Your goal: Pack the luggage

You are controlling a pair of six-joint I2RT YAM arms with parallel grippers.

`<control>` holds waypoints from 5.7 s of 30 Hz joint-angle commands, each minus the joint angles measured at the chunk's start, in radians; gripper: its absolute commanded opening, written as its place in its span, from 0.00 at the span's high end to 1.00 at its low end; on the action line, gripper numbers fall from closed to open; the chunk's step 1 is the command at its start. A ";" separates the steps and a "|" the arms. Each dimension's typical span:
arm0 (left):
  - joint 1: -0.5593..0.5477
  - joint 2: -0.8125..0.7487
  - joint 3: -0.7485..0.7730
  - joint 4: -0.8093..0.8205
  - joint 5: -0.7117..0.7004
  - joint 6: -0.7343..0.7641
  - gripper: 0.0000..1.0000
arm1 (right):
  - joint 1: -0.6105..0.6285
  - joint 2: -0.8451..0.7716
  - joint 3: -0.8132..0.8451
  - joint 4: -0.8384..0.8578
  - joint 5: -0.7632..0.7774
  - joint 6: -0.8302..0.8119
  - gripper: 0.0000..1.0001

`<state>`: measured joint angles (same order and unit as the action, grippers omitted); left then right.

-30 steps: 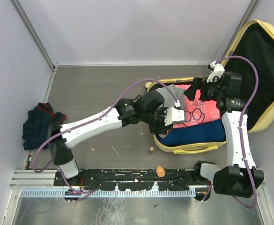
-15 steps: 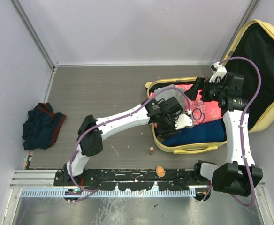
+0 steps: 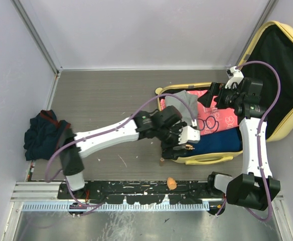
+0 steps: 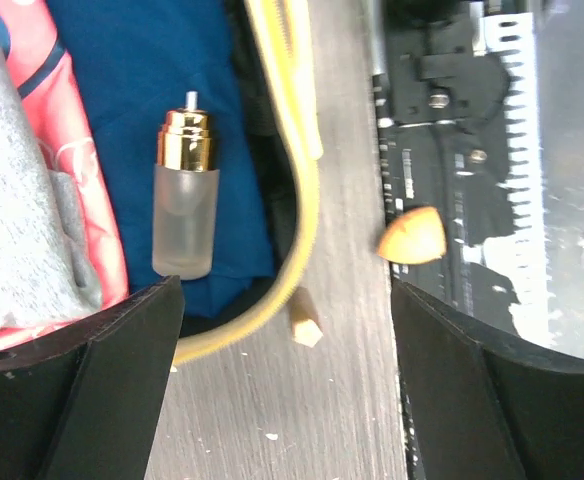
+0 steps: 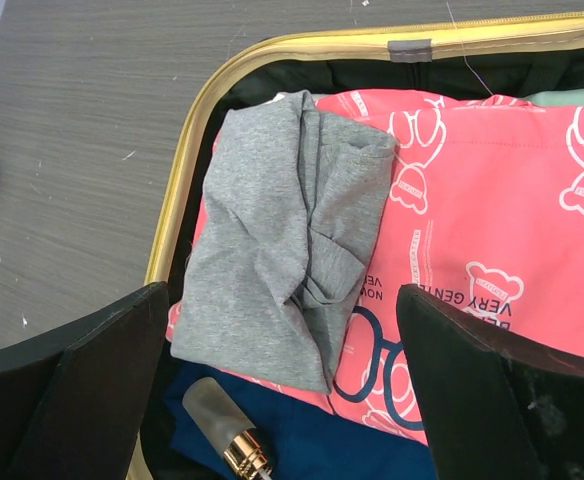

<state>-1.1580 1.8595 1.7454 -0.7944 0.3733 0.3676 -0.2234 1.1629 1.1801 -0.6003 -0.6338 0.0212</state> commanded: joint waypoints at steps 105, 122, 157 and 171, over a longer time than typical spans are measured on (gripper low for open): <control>0.122 -0.400 -0.777 0.650 0.182 0.113 0.34 | -0.025 -0.020 -0.044 0.038 -0.225 0.041 0.01; 0.057 -0.275 -0.827 0.778 0.132 0.055 0.55 | -0.025 -0.001 -0.039 0.039 -0.212 0.038 0.01; 0.056 -0.129 -0.192 0.299 -0.176 -0.025 0.92 | -0.010 -0.007 0.285 -0.096 -0.029 -0.139 0.03; 0.034 -0.018 -0.037 0.318 -0.092 -0.075 0.39 | -0.010 0.078 0.605 -0.083 0.295 -0.248 0.02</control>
<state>-1.1259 1.9087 1.6772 -0.5434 0.2028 0.3244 -0.2367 1.2217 1.6672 -0.7364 -0.4664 -0.1684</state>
